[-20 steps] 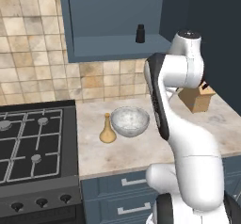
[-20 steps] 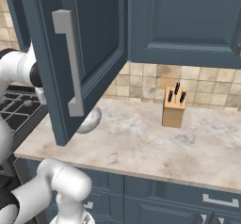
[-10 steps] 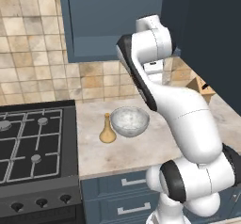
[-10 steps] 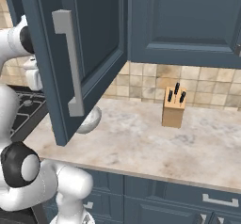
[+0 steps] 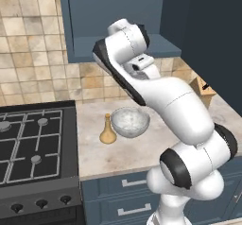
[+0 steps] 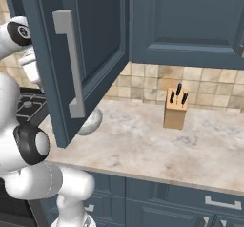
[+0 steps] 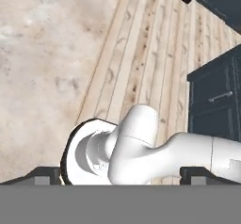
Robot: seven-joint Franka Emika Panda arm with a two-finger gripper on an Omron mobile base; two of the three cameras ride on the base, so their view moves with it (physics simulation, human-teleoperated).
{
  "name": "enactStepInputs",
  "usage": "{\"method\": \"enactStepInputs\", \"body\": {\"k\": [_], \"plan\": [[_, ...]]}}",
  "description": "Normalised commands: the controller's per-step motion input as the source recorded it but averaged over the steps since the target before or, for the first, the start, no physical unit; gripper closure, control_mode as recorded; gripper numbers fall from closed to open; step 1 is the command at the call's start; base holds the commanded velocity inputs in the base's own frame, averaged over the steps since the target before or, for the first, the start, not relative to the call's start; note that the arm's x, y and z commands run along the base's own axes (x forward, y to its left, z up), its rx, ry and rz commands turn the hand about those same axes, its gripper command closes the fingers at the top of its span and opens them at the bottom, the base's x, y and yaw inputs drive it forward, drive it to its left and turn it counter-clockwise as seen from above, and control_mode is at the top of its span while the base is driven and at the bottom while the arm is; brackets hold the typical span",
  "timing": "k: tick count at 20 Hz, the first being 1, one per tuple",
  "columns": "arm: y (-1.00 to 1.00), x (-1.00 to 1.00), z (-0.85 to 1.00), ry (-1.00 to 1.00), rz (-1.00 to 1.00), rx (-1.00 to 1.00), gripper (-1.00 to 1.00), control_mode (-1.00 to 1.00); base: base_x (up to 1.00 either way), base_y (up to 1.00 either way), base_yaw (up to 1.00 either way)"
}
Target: Retrieve the bottle and the shaker from the cabinet and place them next to the mixing bowl on the counter. Then add garlic from the fridge to the mixing bowl.
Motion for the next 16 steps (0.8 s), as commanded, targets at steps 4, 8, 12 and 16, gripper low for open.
{"method": "enactStepInputs", "body": {"k": [4,8,12,16], "plan": [[0.16,-0.01,0.00,0.46,0.88,0.07,-1.00,-1.00,0.00,0.00,0.00],[-0.01,-0.01,-0.12,0.37,0.64,0.49,-1.00,-1.00,0.00,0.00,0.00],[-0.46,0.22,-0.12,0.07,0.26,0.55,-1.00,-1.00,0.00,0.00,0.00],[-0.39,0.43,-0.05,-0.30,0.22,0.19,-1.00,-1.00,0.00,0.00,0.00]]}}
